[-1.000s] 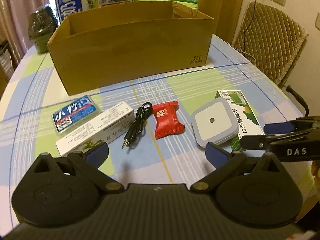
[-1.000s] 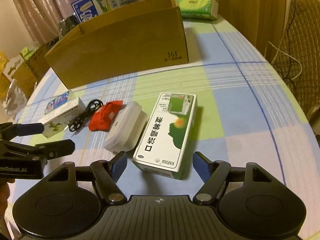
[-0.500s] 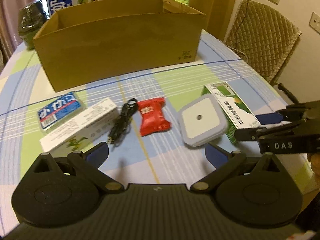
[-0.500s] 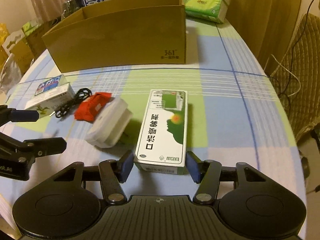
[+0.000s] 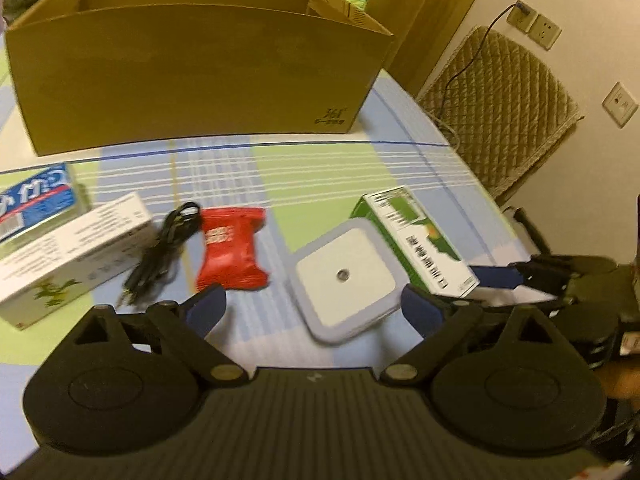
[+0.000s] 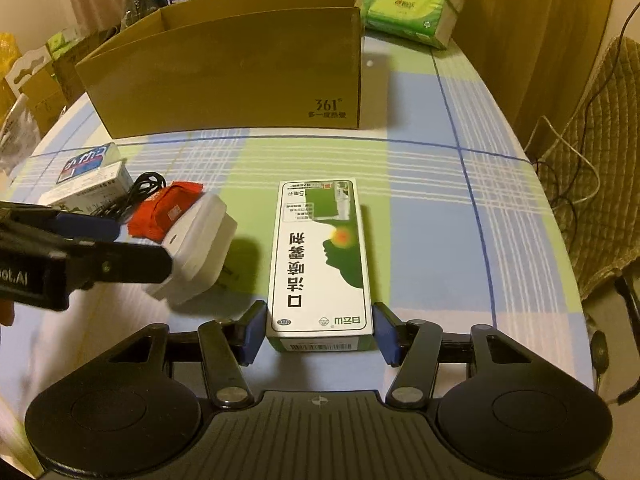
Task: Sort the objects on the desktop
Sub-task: 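Move the right gripper toward the green-and-white medicine box, then grasp the green-and-white medicine box with the right gripper while the left gripper grasps the white night light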
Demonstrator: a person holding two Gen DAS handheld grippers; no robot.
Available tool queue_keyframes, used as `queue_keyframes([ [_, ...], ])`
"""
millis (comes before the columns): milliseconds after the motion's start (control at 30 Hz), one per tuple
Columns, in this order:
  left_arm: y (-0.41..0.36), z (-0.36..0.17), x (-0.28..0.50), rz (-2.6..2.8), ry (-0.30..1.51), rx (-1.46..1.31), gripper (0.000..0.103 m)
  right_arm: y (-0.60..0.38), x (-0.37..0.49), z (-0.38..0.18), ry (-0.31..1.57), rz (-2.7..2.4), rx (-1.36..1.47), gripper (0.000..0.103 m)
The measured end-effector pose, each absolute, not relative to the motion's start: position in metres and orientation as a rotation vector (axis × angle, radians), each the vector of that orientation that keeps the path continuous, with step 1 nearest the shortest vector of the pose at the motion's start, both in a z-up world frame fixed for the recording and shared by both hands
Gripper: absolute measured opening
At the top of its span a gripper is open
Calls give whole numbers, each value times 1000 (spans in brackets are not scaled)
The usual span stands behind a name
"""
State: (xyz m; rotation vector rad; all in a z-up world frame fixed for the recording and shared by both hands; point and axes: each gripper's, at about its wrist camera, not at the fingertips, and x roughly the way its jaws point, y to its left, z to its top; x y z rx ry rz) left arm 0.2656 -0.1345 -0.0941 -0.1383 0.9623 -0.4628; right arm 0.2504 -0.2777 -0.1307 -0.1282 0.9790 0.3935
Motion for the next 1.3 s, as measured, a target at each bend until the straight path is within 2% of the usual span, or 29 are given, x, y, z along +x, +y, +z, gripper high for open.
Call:
queue_keyframes([
  [367,-144,-106,279,-487,1026,-246,89,-275,250,-131,978,391,-146,53],
  [467,-147,-115,283,-482,1066,-268,76,-274,250,-133,979,392,-153,53],
  [667,-148,-114,279,-484,1067,-235,65,-274,250,-133,978,395,-154,53],
  [900,-153,-94,249,-428,1001,147,64,-272,248,-132,976,416,-131,53],
  [1300,-134,-96,247,-438,975,75,65,-259,260,-134,960,406,-115,55],
])
